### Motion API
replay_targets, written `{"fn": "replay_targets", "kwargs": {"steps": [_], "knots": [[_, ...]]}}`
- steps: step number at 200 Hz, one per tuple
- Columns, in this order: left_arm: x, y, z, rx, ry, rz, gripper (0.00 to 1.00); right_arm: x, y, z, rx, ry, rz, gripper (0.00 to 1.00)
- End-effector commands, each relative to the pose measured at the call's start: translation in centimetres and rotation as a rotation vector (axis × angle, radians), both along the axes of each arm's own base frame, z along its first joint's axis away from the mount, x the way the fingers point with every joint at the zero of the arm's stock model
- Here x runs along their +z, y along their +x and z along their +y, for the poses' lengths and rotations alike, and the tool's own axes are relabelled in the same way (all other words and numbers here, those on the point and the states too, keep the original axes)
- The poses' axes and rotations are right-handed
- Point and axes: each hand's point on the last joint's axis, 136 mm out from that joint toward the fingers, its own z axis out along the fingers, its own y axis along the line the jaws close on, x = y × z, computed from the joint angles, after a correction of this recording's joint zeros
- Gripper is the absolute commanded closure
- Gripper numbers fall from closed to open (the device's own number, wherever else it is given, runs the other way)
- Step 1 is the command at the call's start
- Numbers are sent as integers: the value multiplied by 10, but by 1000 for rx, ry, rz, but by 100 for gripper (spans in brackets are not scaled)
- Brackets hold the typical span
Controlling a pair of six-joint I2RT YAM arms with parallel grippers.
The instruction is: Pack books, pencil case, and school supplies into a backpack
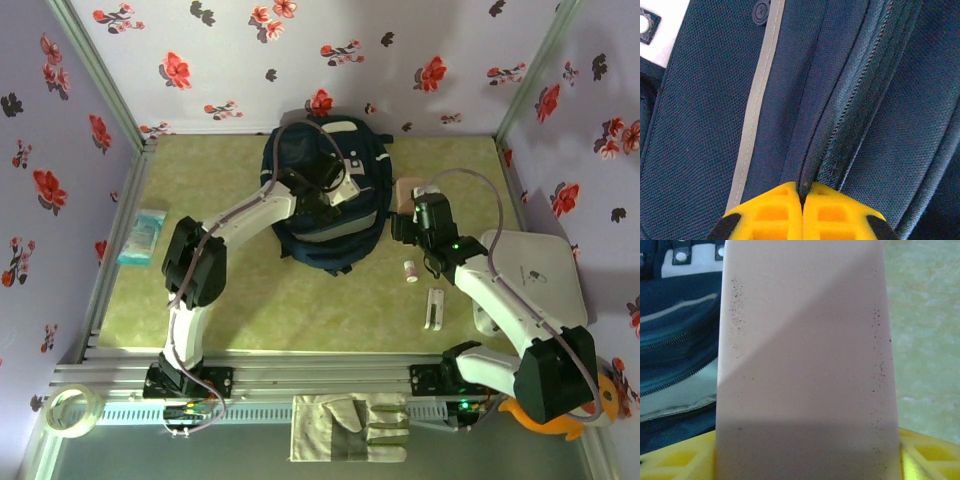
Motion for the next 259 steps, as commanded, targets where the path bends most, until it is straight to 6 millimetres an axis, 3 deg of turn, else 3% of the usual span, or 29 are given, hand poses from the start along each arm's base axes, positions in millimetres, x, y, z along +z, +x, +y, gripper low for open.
{"fn": "replay_targets", "kwargs": {"steps": [1,46,94,127,170,228,259], "knots": [[79,22,8,96,-176,-128,100,8,1,2,-7,53,-33,30],[157,25,14,206,-430,-240,100,9,-4,33,119,161,-9,30],[207,19,7,267,-645,-236,100,8,-3,82,220,226,33,31],[221,13,-5,263,-683,-212,100,-1,8,125,223,312,142,32],[225,15,-7,306,-731,-187,100,-18,44,142,47,440,199,34],[216,40,4,471,-778,-82,100,-12,97,168,-72,679,119,35],[217,45,0,485,-832,-3,100,-11,119,182,-96,813,99,34]]}}
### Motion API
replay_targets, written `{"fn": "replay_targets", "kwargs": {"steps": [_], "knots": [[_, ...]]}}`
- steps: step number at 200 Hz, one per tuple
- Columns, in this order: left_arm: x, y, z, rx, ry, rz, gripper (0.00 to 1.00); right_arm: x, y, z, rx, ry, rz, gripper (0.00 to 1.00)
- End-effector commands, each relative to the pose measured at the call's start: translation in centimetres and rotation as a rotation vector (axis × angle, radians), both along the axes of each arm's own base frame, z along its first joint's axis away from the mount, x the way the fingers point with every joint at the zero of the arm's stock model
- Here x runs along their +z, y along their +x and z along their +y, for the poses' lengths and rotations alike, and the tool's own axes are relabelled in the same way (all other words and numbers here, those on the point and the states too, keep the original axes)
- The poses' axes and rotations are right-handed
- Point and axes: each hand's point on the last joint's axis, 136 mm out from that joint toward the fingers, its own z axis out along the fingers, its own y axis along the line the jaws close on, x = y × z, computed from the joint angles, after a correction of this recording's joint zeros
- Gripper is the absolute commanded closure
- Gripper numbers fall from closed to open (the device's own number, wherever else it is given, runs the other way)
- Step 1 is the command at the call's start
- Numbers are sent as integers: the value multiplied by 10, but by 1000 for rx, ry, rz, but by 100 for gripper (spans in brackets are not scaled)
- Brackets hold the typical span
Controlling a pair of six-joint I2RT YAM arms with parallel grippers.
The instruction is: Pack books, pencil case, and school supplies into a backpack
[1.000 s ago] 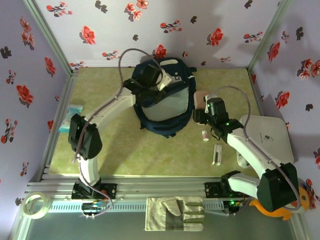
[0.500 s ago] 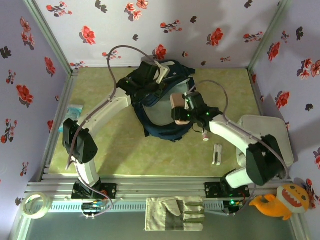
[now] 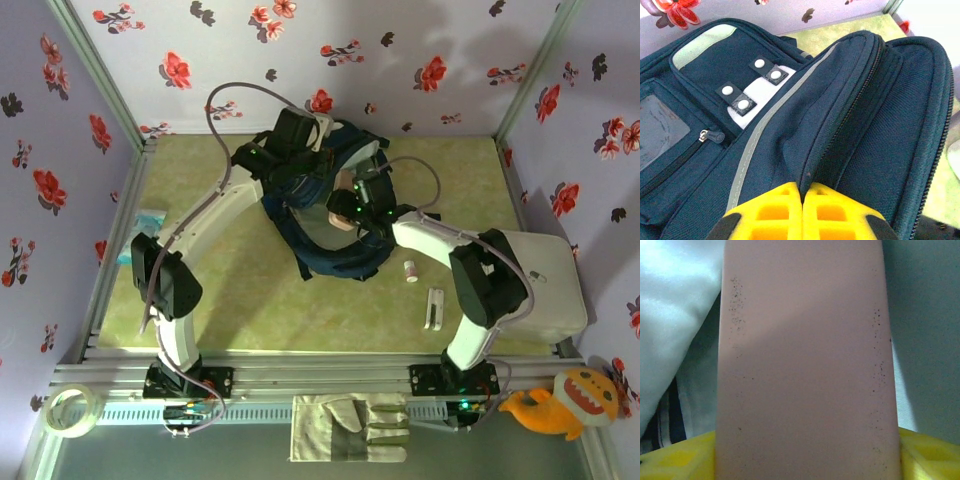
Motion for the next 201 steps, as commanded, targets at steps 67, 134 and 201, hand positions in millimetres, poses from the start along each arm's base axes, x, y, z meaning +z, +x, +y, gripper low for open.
{"fn": "replay_targets", "kwargs": {"steps": [67,134,201], "knots": [[59,21,-3,51,-265,-6,100,54,83,55,-41,336,-167,20],[52,27,9,69,-259,13,100,40,72,41,-46,345,-147,22],[50,26,8,57,-264,22,100,0,65,44,-88,319,-12,48]]}}
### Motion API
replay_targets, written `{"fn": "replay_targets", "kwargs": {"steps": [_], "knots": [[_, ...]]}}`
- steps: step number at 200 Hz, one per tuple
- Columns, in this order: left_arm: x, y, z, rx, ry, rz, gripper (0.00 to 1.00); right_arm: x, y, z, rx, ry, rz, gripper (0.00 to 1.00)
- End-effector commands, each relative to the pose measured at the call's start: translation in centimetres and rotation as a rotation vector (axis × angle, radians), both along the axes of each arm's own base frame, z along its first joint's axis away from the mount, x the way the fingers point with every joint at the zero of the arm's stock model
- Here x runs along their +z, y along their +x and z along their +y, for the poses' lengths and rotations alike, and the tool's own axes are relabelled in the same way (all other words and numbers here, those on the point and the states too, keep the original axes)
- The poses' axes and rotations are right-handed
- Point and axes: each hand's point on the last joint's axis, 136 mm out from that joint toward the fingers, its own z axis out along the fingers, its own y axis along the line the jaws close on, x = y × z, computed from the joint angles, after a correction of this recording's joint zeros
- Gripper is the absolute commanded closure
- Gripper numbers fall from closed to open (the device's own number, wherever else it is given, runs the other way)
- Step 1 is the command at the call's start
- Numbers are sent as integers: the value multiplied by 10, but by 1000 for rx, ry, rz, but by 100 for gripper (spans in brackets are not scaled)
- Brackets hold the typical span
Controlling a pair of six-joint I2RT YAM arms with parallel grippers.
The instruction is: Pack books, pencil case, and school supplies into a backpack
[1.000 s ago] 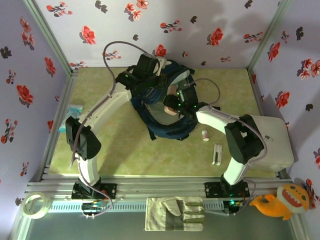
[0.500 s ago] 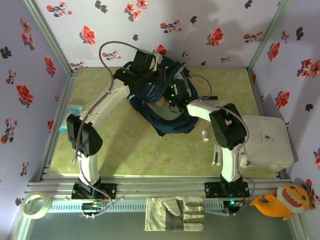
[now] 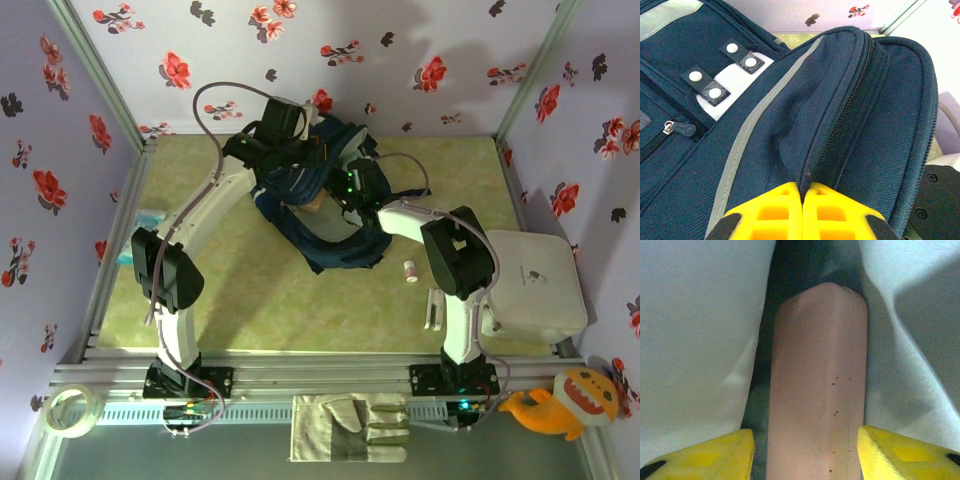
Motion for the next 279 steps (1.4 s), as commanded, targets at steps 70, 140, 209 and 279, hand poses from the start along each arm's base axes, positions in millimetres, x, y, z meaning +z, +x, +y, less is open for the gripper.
{"fn": "replay_targets", "kwargs": {"steps": [70,140,209,279], "knots": [[44,6,-6,0,-128,-80,100,12,13,46,103,144,-37,69],[30,9,0,14,-127,-48,100,25,-2,5,40,91,-52,57],[-16,1,7,15,-116,46,91,28,-78,-127,-98,-273,-28,27],[-74,-13,59,41,-75,189,35,86,-114,-209,-273,-537,-129,12]]}}
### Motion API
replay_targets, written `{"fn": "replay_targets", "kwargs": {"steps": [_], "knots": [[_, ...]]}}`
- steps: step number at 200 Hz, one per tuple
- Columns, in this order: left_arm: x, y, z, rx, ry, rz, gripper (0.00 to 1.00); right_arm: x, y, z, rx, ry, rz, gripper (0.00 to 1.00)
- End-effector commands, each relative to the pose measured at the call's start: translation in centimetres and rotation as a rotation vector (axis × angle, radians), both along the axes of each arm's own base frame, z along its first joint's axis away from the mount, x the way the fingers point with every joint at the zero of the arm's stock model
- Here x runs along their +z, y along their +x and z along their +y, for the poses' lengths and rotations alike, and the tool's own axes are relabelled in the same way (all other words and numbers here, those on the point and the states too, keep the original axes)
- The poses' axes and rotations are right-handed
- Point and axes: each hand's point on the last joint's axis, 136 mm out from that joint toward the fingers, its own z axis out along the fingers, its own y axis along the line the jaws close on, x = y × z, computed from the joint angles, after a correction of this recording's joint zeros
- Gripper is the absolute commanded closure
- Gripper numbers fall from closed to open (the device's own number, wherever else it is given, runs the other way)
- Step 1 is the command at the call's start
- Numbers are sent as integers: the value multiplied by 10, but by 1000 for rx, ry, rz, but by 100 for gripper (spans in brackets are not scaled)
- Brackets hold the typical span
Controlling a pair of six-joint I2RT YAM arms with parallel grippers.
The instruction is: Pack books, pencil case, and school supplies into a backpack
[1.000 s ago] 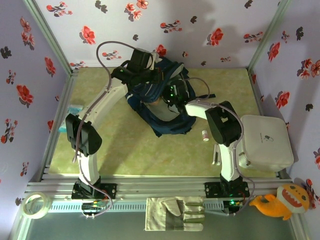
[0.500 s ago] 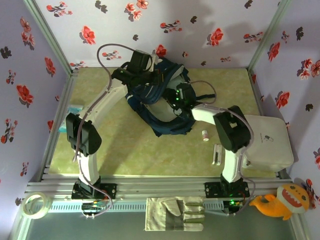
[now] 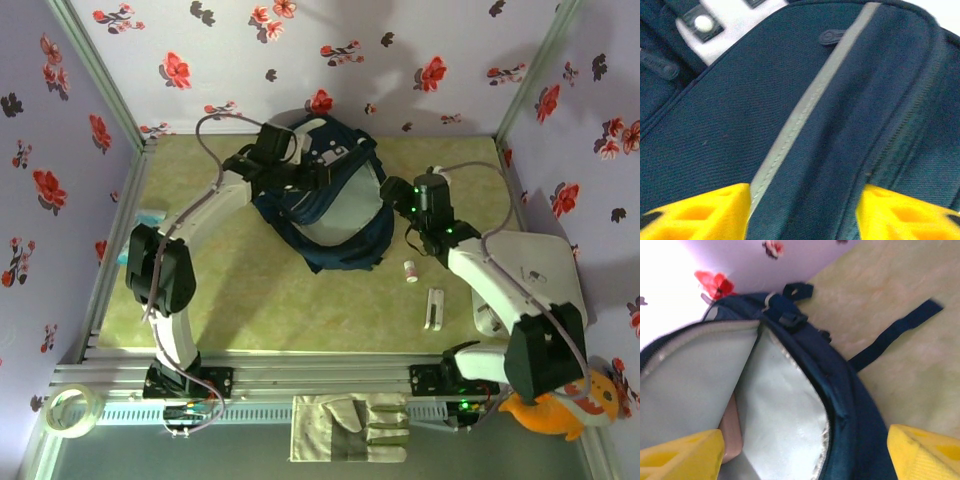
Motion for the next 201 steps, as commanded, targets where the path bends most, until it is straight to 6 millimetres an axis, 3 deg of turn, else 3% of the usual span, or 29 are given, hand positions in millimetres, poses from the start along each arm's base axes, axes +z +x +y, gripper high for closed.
{"fn": "replay_targets", "kwargs": {"steps": [1,33,54,81,127,149,177,201], "knots": [[4,7,46,84,14,-11,35,-5,-13,-27,-53,-145,18,13],[-22,1,92,185,27,53,18,-2,-11,-13,19,-123,20,11],[-22,-11,93,117,8,32,1,-2,-8,-1,67,-94,23,11],[0,-25,84,3,-31,-49,1,-4,-1,13,111,-49,37,10],[16,-33,100,4,-21,-133,0,-15,8,52,207,-10,79,11],[6,-17,129,149,-11,-89,0,-28,8,76,260,-7,116,11],[-26,12,166,333,-36,44,5,-47,6,112,334,-13,172,12],[-48,40,180,383,-39,94,7,-69,2,134,377,-32,240,13]]}}
